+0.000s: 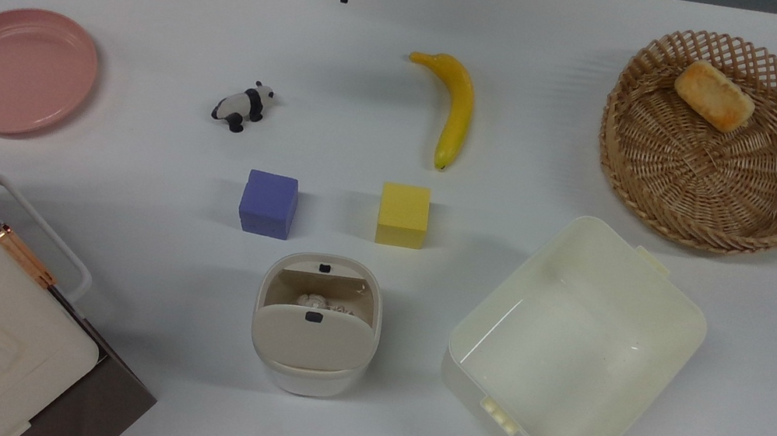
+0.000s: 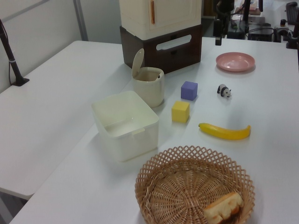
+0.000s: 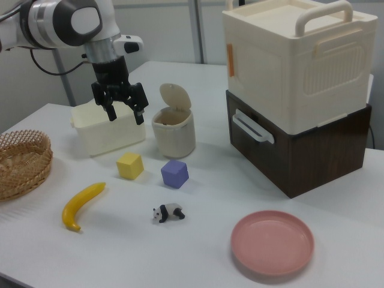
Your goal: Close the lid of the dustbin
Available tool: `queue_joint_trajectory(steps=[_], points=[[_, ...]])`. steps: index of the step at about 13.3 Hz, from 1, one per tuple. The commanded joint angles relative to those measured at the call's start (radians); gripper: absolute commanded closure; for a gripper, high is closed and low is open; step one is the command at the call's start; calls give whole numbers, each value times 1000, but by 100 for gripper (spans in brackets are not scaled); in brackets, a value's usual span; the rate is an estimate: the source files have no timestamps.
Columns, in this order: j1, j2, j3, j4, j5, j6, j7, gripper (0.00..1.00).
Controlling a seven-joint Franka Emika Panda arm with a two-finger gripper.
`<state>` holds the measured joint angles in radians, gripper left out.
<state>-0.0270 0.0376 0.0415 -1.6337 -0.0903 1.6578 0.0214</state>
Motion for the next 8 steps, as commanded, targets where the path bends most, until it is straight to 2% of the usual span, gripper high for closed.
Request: queue_joint_trajectory(steps=[1,8], points=[[-4,-15,-5,-8,24,-4,-1,0],[-16,-13,-3,5,61,-6,-9,0]])
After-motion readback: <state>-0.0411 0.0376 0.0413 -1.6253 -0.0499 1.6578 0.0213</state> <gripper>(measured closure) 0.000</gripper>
